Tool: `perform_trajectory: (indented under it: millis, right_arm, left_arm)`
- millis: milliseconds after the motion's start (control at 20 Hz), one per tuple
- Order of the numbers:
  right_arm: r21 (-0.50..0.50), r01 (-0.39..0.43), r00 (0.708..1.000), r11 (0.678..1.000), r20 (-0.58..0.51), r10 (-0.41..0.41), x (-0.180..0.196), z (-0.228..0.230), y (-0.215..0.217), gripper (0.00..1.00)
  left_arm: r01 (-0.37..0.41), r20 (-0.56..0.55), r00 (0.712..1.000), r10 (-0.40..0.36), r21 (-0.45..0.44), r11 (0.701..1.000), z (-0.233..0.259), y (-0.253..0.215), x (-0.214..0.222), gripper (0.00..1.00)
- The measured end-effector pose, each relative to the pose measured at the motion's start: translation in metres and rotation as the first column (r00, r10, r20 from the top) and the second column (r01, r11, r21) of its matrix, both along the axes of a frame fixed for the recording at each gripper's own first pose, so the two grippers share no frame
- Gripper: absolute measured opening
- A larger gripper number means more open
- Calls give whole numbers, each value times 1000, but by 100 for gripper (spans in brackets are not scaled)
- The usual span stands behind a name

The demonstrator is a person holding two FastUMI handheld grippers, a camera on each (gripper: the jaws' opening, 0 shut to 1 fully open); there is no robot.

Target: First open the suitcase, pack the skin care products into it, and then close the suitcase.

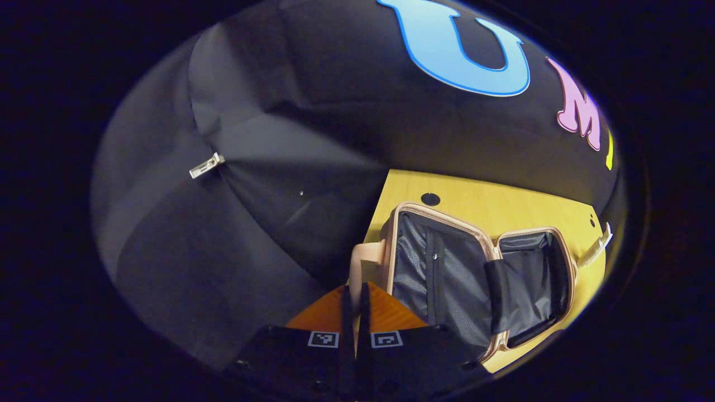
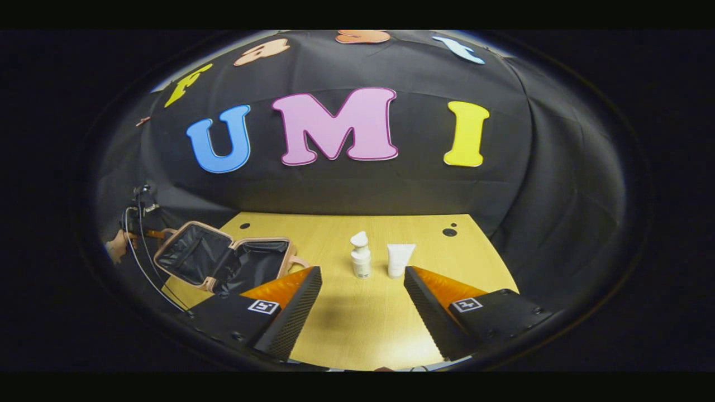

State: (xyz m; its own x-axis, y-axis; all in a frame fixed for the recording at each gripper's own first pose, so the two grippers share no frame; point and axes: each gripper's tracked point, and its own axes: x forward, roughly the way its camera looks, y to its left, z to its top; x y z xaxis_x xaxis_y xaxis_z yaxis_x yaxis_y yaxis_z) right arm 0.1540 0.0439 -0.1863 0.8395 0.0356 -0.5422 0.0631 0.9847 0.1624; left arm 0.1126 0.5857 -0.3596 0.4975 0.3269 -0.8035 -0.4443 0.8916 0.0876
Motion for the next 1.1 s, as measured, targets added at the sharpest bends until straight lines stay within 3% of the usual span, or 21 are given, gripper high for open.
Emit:
perform_trajectory:
  millis: [200, 250, 350, 400, 450, 600, 750, 900, 1100]
  right_arm:
    - [7, 52, 999, 999, -5, -51, -4, 7, -8, 95]
    - [-5, 61, 998, 998, -7, -61, -5, 8, -12, 95]
    - [-22, 70, 997, 997, -14, -70, -8, 7, -15, 95]
    - [-22, 71, 997, 997, -18, -71, -9, 6, -13, 95]
    - [-20, 71, 997, 997, -20, -72, -8, 5, -13, 95]
    - [-3, 62, 998, 998, -23, -62, -2, 2, -1, 95]
    - [-4, 37, 999, 999, -19, -37, 4, -1, 9, 95]
    - [6, 19, 1000, 1000, -18, -19, 11, -10, 17, 95]
    - [2, 5, 1000, 1000, -15, -5, 21, -25, 15, 95]
  left_arm:
    - [-96, -62, 994, 93, -38, 995, -39, 12, -8, 10]
    - [-109, -68, 992, 109, 10, 994, -38, 23, -9, 10]
    - [-103, -30, 994, 105, 73, 992, -23, 33, -7, 20]
    - [-98, -11, 995, 99, 79, 992, -18, 32, -4, 46]
    - [-95, 0, 995, 96, 76, 993, -11, 33, -2, 65]
    - [-105, 39, 994, 102, 65, 992, -6, 28, -1, 83]
    - [-102, 132, 986, 103, -14, 995, 6, -9, 12, 89]
    - [-78, 168, 983, 77, -1, 997, 21, -49, 25, 100]
    - [60, 244, 968, -49, -37, 998, 38, -147, 63, 96]
